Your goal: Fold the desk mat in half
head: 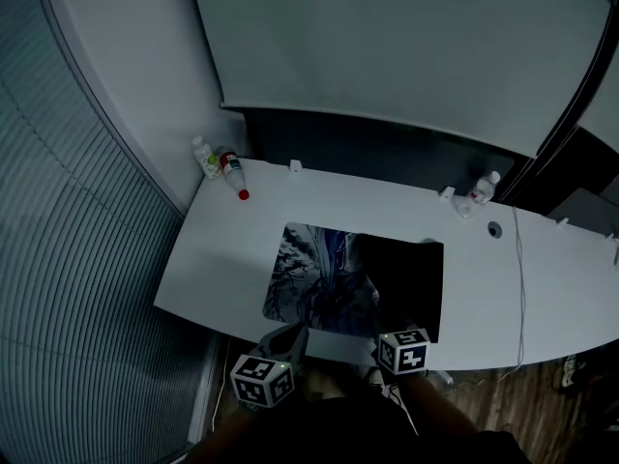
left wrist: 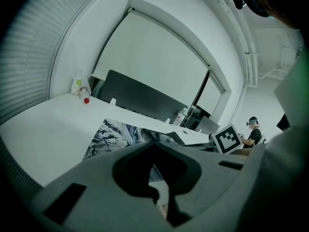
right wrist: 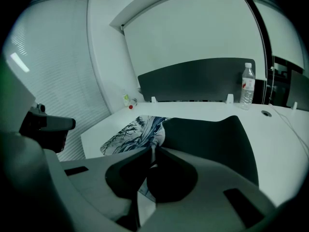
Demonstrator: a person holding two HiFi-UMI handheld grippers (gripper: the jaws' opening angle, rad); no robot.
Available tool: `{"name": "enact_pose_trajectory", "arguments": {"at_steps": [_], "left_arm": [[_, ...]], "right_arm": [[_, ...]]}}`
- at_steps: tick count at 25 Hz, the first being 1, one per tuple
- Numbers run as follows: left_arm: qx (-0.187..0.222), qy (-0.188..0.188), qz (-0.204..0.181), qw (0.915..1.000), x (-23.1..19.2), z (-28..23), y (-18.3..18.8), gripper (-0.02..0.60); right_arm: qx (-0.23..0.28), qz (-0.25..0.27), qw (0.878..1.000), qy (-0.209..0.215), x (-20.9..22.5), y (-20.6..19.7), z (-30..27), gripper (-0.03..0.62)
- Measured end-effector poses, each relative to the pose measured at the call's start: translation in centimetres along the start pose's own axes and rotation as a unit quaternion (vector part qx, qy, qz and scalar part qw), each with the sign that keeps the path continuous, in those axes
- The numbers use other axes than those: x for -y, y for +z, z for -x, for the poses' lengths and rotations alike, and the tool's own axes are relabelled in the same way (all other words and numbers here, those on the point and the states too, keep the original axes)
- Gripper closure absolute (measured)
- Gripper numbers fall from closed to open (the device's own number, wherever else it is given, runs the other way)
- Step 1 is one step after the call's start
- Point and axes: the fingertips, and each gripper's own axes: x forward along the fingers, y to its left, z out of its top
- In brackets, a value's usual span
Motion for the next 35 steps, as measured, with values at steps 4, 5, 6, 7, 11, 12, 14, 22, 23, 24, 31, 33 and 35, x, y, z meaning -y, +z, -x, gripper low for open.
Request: {"name": "enact_pose_trajectory", "arguments": {"at_steps": [4,5,6,7,11,12,14,22,23,24,31,33,35], "left_arm": [[-0.004,-0.005,0.001,1.0,-1.1,0.1,0.1,0.575],[-0.005,-0.007,0.001,1.0,-1.3,0.1,0.1,0.575],[-0.006,-0.008,0.001,0.9999,-1.5,0.2,0.2,0.575],[-0.007,-0.009,0.001,0.9999,-1.7,0.2,0.2,0.575],[-0.011,-0.013,0.001,0.9999,-2.7,0.6,0.3,0.575],[-0.013,-0.013,0.001,0.9998,-3.0,0.8,0.3,0.575],[-0.017,-0.014,-0.002,0.9998,-3.7,1.2,0.3,0.575],[-0.026,-0.012,-0.006,0.9996,-6.4,3.4,0.1,0.575],[-0.026,-0.012,-0.007,0.9996,-6.8,3.8,0.0,0.575],[-0.027,-0.012,-0.007,0.9995,-7.2,4.1,0.0,0.575],[-0.028,-0.013,-0.001,0.9995,-9.6,5.9,-0.4,0.575],[-0.028,-0.014,0.001,0.9995,-10.2,6.5,-0.4,0.575],[-0.028,-0.014,0.005,0.9995,-10.8,7.0,-0.5,0.575]], "right_arm": [[0.001,0.001,1.0,0.002,-1.4,0.4,-0.8,0.554],[-0.001,0.002,1.0,0.002,-1.7,0.4,-1.0,0.554],[-0.002,0.005,1.0,0.0,-1.8,0.4,-1.2,0.554],[-0.003,0.008,1.0,0.0,-2.0,0.4,-1.3,0.554],[-0.001,0.006,1.0,-0.004,-2.9,0.7,-1.9,0.554],[0.0,0.003,1.0,-0.005,-3.2,0.8,-2.1,0.554],[0.003,-0.003,1.0,-0.007,-3.8,0.9,-2.5,0.554],[0.015,-0.011,1.0,-0.009,-6.5,1.4,-4.2,0.554],[0.017,-0.011,1.0,-0.009,-7.0,1.5,-4.5,0.554],[0.018,-0.011,1.0,-0.01,-7.4,1.5,-4.7,0.554],[0.023,-0.01,1.0,-0.01,-10.3,2.2,-6.3,0.554],[0.023,-0.01,1.0,-0.011,-11.0,2.3,-6.6,0.554],[0.023,-0.01,1.0,-0.012,-11.6,2.4,-7.0,0.554]]}}
